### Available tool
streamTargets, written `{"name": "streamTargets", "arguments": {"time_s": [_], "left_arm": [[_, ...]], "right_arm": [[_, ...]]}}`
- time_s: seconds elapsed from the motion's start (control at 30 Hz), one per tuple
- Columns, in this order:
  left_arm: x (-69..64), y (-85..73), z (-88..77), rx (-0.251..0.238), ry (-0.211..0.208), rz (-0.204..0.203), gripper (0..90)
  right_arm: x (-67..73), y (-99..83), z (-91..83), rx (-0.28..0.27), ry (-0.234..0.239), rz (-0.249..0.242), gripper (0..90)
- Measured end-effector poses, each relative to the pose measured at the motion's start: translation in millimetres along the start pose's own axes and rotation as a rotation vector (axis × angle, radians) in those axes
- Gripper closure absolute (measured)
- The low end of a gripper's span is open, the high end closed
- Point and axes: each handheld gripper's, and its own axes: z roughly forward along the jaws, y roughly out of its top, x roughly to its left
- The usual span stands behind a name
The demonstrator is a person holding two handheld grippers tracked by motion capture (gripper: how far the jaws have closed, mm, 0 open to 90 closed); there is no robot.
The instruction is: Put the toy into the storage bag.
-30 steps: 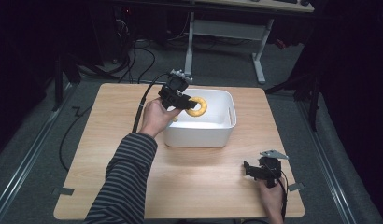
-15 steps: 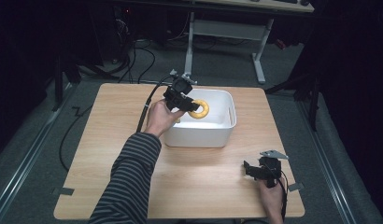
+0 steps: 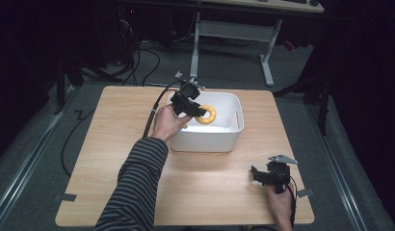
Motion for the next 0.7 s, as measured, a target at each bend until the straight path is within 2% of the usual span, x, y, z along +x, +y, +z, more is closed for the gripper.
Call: {"name": "streamTargets", "arguments": {"time_s": [0.23,0.57,0.7], "left_arm": [[0.4,-2.9,7.6,0.022,-0.002,0.002,64.4],[-5.7,-4.6,18.7,0.066,-0.001,0.034,64.3],[-6.1,-6.8,23.2,0.075,-0.005,0.030,64.3]], "right_arm": [[0.0,0.0,0.0,0.000,0.000,0.000,13.0],[0.0,0.0,0.0,0.000,0.000,0.000,13.0],[0.0,0.0,0.0,0.000,0.000,0.000,13.0]]}}
